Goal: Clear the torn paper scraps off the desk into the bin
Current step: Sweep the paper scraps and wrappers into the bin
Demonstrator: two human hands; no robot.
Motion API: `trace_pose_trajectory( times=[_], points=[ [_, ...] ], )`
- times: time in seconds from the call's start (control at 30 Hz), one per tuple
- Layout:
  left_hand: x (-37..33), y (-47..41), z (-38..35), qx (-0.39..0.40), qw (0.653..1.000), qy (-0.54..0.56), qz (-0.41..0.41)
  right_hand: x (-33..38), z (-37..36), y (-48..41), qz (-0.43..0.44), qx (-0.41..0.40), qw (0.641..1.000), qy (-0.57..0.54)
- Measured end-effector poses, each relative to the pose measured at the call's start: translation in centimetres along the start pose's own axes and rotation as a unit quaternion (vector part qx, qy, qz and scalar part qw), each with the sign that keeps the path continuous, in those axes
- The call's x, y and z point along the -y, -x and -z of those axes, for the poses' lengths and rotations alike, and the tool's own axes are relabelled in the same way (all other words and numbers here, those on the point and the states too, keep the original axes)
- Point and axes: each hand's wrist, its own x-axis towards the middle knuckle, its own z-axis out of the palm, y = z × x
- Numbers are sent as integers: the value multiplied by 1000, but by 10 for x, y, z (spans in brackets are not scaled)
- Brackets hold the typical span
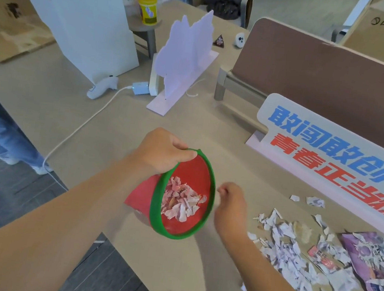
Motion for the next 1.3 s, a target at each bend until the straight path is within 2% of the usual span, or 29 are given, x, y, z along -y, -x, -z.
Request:
trace_pose_trajectory(
  times=[0.1,0.17,0.2,0.27,0.3,0.33,0.4,0.47,0.57,0.7,0.8,0.87,0.93,1.0,1.1,1.2,1.3],
  points=[
    [1,1,-4,-9,1000,-2,-6,34,-18,8,132,147,980,-30],
    [1,2,-5,-11,1000,2,-6,36,-20,7,207,154,966,-4],
    [1,2,-4,-9,1000,2,-4,32,-17,6,210,109,971,-20],
    [2,3,-1,-4,1000,-1,-2,15,-8,6,110,-26,991,-66],
    [3,3,1,-3,1000,3,-1,2,-3,6,33,-79,996,-39],
    [3,3,2,-6,1000,11,0,-17,-1,3,-37,-87,995,14],
    [4,4,3,-12,1000,20,1,-48,-1,6,-104,29,988,114],
    [4,4,2,-15,1000,17,1,-69,-7,15,-59,142,974,168],
    [3,6,0,-12,1000,15,0,-77,-11,25,30,132,968,213],
    [2,6,0,-9,1000,18,-9,-77,-5,18,-39,161,953,254],
    [3,6,0,-12,1000,15,-12,-69,0,13,-137,53,981,127],
    [3,6,3,-12,1000,13,-12,-57,1,16,-111,21,991,76],
    [4,4,8,-16,1000,14,-4,-40,-2,24,-63,66,995,48],
    [6,1,16,-20,1000,5,0,-28,-13,35,-52,160,985,40],
    [13,2,22,-4,998,-57,-12,-28,-35,44,-11,253,960,117],
    [26,8,25,12,993,-118,-16,-33,-47,48,-30,243,958,149],
    [37,12,32,6,992,-122,-13,-39,-52,52,-49,237,952,187]
  ],
)
